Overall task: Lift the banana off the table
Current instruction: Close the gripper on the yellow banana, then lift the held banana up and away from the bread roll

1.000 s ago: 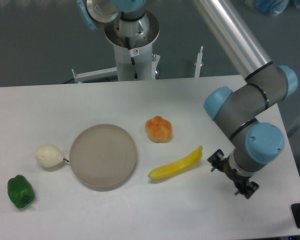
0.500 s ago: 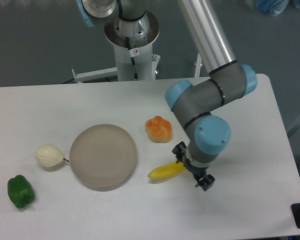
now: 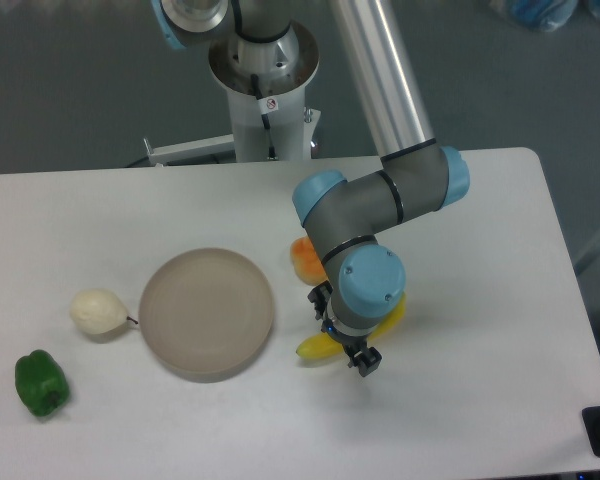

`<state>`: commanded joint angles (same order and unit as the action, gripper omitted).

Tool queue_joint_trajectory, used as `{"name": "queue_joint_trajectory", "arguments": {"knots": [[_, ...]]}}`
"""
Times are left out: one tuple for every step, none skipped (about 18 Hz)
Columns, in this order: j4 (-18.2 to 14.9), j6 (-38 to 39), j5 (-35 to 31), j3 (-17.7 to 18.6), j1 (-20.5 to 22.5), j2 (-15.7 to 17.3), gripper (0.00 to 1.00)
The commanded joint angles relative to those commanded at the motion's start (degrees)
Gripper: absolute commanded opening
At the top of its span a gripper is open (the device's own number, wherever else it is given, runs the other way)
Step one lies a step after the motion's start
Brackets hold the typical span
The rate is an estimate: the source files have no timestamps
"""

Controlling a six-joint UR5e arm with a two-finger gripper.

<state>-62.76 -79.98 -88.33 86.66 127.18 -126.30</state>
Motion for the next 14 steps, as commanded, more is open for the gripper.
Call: {"name": "queue_joint_trajectory", "arguments": {"knots": [[0.4, 0.0, -0.1, -0.1, -0.1, 0.0, 0.41], [0.9, 0.2, -0.1, -0.1, 0.0, -0.1, 0.28], [1.5, 0.5, -0.1, -0.1, -0.1, -0.2, 0.15], [1.8, 0.5, 0.1, -0.3, 0.0, -0.2, 0.06], [1.8, 0.5, 0.1, -0.7, 0.2, -0.2, 0.01], [1.8, 0.5, 0.3, -1.4, 0.5, -0.1, 0.00], [1.5, 0.5, 0.4, -2.3, 0.7, -0.1, 0.00], [1.1, 0.6, 0.4, -3.1, 0.9, -0.1, 0.00], [0.9, 1.1, 0.4, -3.9, 1.4, 0.0, 0.00], [0.6, 1.8, 0.4, -5.1, 2.4, 0.3, 0.00], [-0.8, 1.8, 0.4, -6.7, 3.1, 0.4, 0.00], [-2.8, 1.8, 0.3, -9.0, 3.9, 0.4, 0.00], [-5.4, 1.8, -0.1, -12.0, 4.8, 0.3, 0.00], [-6.8, 1.8, -0.2, -14.0, 5.1, 0.0, 0.00]]}}
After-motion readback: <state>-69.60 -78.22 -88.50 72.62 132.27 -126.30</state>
